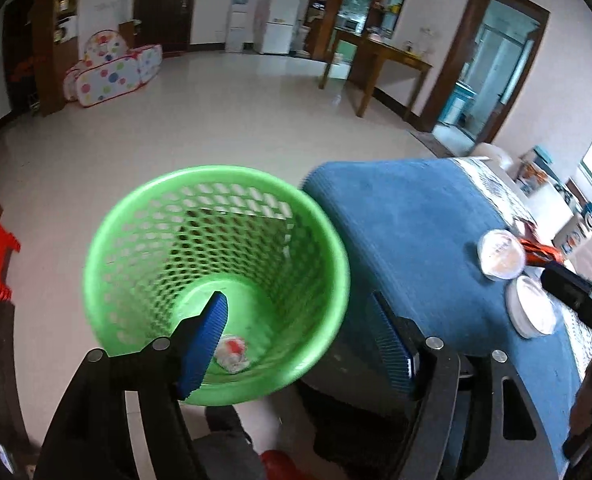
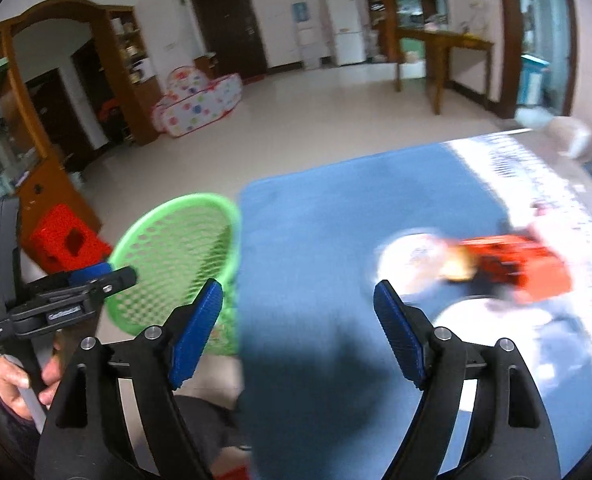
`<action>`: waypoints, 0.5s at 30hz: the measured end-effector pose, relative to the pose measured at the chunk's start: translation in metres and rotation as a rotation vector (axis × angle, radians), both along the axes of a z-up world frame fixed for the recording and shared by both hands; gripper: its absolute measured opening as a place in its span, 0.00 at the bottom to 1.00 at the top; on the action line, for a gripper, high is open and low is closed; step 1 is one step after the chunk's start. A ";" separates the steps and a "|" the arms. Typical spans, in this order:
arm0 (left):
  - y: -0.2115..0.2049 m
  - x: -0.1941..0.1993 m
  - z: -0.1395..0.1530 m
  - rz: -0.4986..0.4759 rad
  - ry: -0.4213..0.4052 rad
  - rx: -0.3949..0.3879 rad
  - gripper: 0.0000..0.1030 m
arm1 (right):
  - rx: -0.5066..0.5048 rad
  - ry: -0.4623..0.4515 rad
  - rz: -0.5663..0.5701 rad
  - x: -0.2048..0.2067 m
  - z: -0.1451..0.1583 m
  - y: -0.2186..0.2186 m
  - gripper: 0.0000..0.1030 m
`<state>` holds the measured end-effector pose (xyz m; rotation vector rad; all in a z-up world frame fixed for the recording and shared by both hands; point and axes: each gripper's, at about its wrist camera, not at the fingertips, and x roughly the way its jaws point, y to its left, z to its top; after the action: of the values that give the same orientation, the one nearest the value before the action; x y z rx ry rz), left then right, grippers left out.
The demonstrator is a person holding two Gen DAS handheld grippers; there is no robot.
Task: Collect trash
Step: 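Grasp the orange snack wrapper with the right tool while the left tool grasps the round sealed cup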
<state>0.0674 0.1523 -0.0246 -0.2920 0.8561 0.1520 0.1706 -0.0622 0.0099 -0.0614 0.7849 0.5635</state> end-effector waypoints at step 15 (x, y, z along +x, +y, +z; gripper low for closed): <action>-0.093 0.055 0.013 -0.243 -0.022 0.029 0.84 | -0.213 -0.003 -0.080 0.063 -0.019 -0.083 0.84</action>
<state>0.1222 0.0597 -0.0117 -0.1603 0.8599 -0.0647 0.2338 -0.1452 -0.0094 -0.2263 0.8385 0.4027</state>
